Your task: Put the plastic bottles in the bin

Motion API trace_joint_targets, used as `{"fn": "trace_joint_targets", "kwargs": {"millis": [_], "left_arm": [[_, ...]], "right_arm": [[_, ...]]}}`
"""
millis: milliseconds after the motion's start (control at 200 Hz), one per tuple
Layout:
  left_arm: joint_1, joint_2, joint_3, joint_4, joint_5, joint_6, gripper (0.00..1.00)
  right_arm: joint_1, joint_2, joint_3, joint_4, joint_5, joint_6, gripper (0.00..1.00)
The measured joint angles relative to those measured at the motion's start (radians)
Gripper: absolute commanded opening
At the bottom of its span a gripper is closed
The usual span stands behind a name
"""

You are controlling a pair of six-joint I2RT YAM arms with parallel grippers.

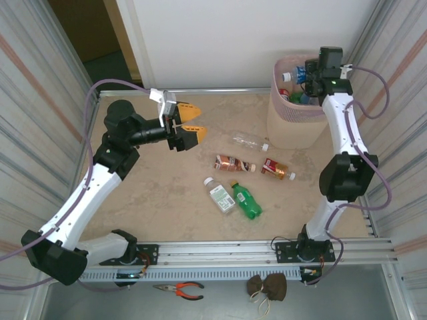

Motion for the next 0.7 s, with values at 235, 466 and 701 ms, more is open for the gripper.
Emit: {"fn": "trace_joint_targets", "kwargs": {"millis": [235, 466, 701], "left_arm": [[0.012, 0.000, -0.014, 0.003, -0.003, 0.000, 0.83], [0.018, -0.009, -0.034, 0.003, -0.004, -0.001, 0.83], [0.019, -0.011, -0.042, 0.004, -0.011, -0.008, 0.84]], "right_arm": [[0.037, 0.116, 0.106, -0.097, 0.090, 0.115, 0.56], [0.039, 0.163, 0.143, -0.158, 0.148, 0.174, 0.72], [0.037, 0.163, 0.185, -0.234, 0.159, 0.193, 0.84]]}}
